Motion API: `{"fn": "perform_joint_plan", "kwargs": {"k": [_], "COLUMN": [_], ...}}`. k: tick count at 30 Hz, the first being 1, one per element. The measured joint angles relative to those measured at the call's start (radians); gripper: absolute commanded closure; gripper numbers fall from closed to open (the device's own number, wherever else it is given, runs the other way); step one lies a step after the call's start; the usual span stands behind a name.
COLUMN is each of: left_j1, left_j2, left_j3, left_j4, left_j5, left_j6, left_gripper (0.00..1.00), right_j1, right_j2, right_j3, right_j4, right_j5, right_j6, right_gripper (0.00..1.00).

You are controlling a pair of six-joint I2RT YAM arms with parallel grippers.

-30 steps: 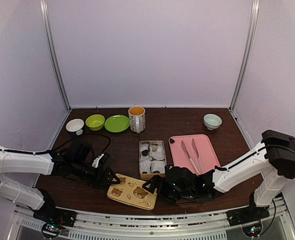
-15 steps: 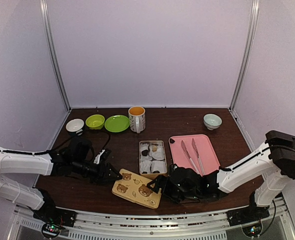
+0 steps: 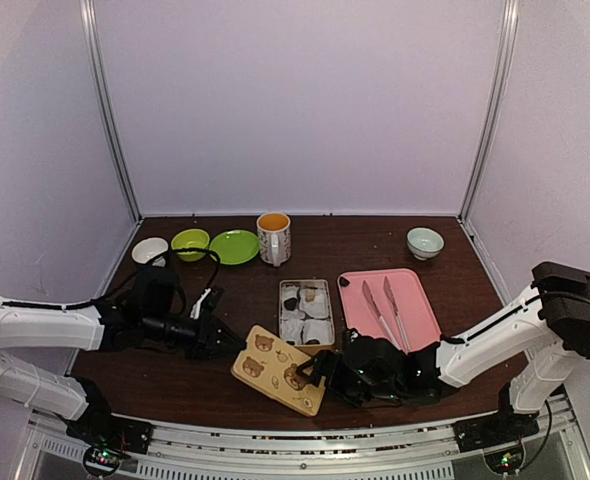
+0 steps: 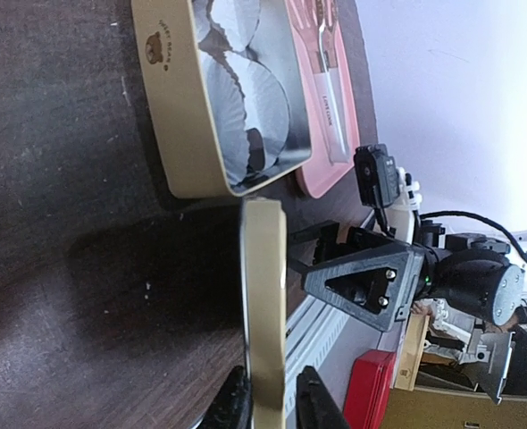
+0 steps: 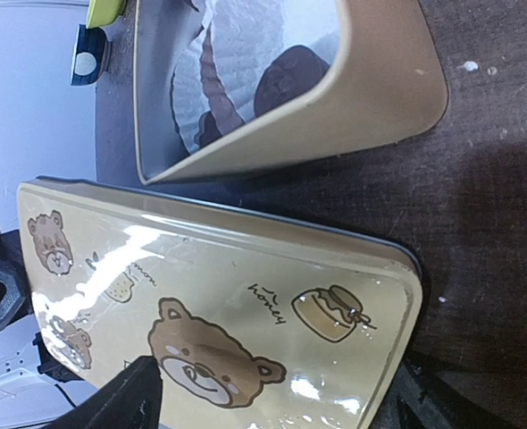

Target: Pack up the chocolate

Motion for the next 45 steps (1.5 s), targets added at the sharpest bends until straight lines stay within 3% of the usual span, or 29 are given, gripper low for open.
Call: {"fn": "perform_joint_plan", "kwargs": {"k": [7,20,25,29,32,39,45], "left_j1": [-0.052,-0.100,-0.100,-0.100,-0.100,-0.100,-0.100], "left_j2": [0.020,0.368,0.415,0.414,0.406,0.374,0.331], "left_j3": [0.106,0.381,0.455,0.480,0.484,0.498,0.516], "left_j4": [-0.042,-0.139,-0.196,-0.235,-0.249,-0.303,-0.327], "left_j5": [0.007,0.026,0.019,0.010,0.014,0.013,0.056], "left_j6": [0.043,0.176,0.233,0.266,0.286,0.320,0.339], "left_gripper": [0.80,0.81,0.82,0.98,1.00,1.00,1.00], "right_j1": [-0.002,-0.005,-0.005,-0.005,-0.005,-0.008,-0.021], "right_j2": [-0.009,-0.119,-0.159,-0.194,-0.234,-0.393,-0.545], "right_j3": [-0.030,-0.119,-0.131,-0.137,-0.137,-0.082,0.010], "right_j4": [0.042,0.047,0.017,-0.015,-0.064,-0.269,-0.379], "right_j5": [0.008,0.069,0.097,0.126,0.154,0.275,0.330], "right_j6": [0.004,0.027,0.030,0.025,0.004,-0.176,-0.541], "right_gripper": [0.13,0.13,0.13,0.13,0.12,0.10,0.00]}}
